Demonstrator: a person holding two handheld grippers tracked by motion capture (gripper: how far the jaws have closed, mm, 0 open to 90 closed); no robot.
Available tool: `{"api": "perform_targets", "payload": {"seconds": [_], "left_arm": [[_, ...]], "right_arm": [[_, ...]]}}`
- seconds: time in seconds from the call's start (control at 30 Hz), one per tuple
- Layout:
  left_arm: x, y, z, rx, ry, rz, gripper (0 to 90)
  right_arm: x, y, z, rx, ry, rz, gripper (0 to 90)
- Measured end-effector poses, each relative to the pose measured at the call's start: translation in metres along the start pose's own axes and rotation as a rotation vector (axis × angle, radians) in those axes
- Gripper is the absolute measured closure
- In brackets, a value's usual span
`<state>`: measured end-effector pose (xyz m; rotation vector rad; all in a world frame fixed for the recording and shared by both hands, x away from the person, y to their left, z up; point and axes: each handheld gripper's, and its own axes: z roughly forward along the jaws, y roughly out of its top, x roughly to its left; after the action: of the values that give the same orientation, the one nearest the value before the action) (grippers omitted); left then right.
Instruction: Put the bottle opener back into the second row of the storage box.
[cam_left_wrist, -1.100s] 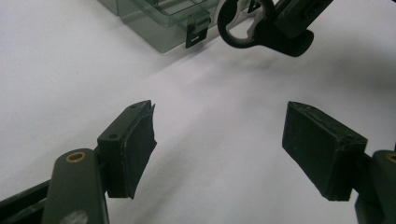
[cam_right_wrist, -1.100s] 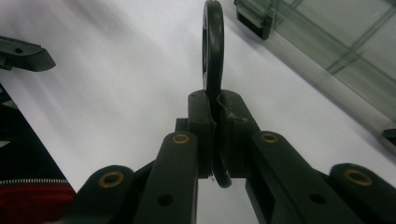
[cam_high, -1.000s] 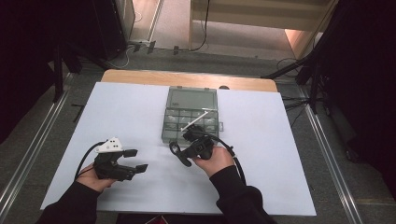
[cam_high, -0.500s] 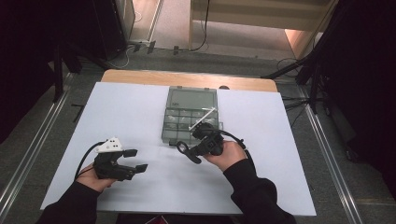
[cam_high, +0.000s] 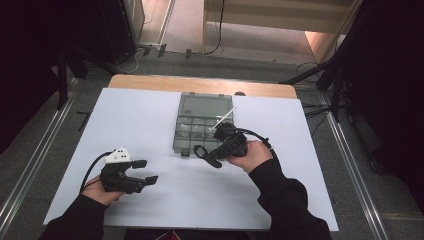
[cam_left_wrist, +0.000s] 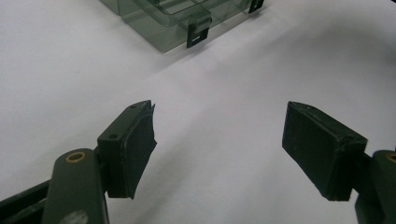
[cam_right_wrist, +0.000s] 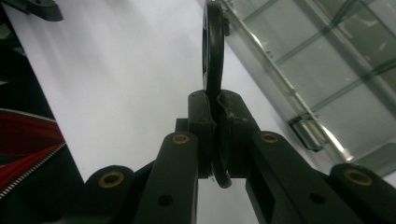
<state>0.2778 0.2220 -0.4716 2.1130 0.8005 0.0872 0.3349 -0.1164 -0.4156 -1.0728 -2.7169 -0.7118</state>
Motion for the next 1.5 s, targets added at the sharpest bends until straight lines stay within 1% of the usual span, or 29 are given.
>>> {"api": "perform_targets", "payload": {"seconds": [0.03,0.1,0.17,0.23,0.33,0.37,0.43,0.6,0.67,0.77,0.8,0.97,1.03,1.1,1.13,1.17,1.2,1.23,1.27,1.33,1.43,1.47,1.5], "left_arm": [[0.000,0.000,0.000,-0.001,0.000,-0.001,25.2],[0.000,0.000,0.000,-0.001,0.000,0.000,25.3],[0.000,0.000,0.000,-0.001,0.000,-0.001,25.2],[0.000,0.000,0.000,0.000,0.000,0.000,25.3],[0.000,0.000,0.000,0.001,0.000,0.000,25.2],[0.000,0.000,0.000,0.001,0.000,-0.001,25.2],[0.000,0.000,0.000,-0.002,0.001,-0.001,25.3],[0.000,0.000,0.000,0.001,0.000,0.000,25.3],[0.000,0.000,0.000,-0.002,0.000,-0.001,25.3],[0.000,0.000,0.000,-0.002,0.000,-0.001,25.2],[0.000,0.000,0.000,-0.001,0.000,-0.001,25.3],[0.000,0.000,0.000,-0.003,-0.004,-0.001,25.3],[0.000,0.000,0.000,-0.003,-0.005,-0.001,25.3],[0.000,0.000,0.000,-0.002,-0.004,0.000,25.2],[0.000,0.000,0.000,-0.002,-0.005,-0.001,25.2],[0.000,0.000,0.000,-0.002,-0.005,-0.001,25.3],[0.000,0.000,0.000,-0.002,-0.005,-0.001,25.3],[0.000,0.000,0.000,-0.004,-0.005,-0.002,25.3],[0.000,0.000,0.000,-0.004,-0.005,-0.002,25.3],[0.000,0.000,0.000,-0.005,-0.007,-0.003,25.3],[0.000,0.000,0.000,-0.004,-0.007,-0.003,25.2],[0.000,0.000,0.000,-0.005,-0.007,-0.003,25.3],[0.000,0.000,-0.001,-0.005,-0.006,-0.003,25.2]], "right_arm": [[-0.001,0.001,-0.001,0.004,-0.002,0.003,85.8],[-0.003,0.002,-0.003,0.003,-0.007,-0.024,85.7],[-0.005,0.003,-0.006,0.005,-0.008,-0.028,85.7],[-0.006,0.006,-0.009,0.005,-0.013,-0.046,85.7],[-0.008,0.010,-0.014,0.012,-0.018,-0.061,85.7],[-0.009,0.012,-0.015,0.014,-0.019,-0.073,85.7],[-0.010,0.014,-0.016,0.016,-0.028,-0.080,85.7],[-0.011,0.020,-0.017,0.024,-0.038,-0.116,85.7],[-0.012,0.023,-0.017,0.032,-0.037,-0.130,85.7],[-0.018,0.028,-0.017,0.027,-0.030,-0.153,85.7],[-0.020,0.029,-0.016,0.030,-0.022,-0.149,85.7],[-0.031,0.035,-0.012,0.044,-0.030,-0.198,85.6],[-0.035,0.037,-0.010,0.042,-0.023,-0.186,85.6],[-0.039,0.040,-0.007,0.044,-0.025,-0.198,85.6],[-0.040,0.040,-0.006,0.050,-0.025,-0.196,85.6],[-0.041,0.041,-0.004,0.042,-0.020,-0.214,85.6],[-0.041,0.042,-0.003,0.051,-0.021,-0.214,85.6],[-0.043,0.043,-0.001,0.054,-0.021,-0.227,85.5],[-0.043,0.044,0.001,0.055,-0.028,-0.230,85.5],[-0.044,0.046,0.003,0.064,-0.027,-0.234,85.4],[-0.043,0.048,0.009,0.067,-0.028,-0.248,85.3],[-0.043,0.049,0.010,0.073,-0.033,-0.259,85.3],[-0.043,0.050,0.012,0.071,-0.036,-0.259,85.3]]}}
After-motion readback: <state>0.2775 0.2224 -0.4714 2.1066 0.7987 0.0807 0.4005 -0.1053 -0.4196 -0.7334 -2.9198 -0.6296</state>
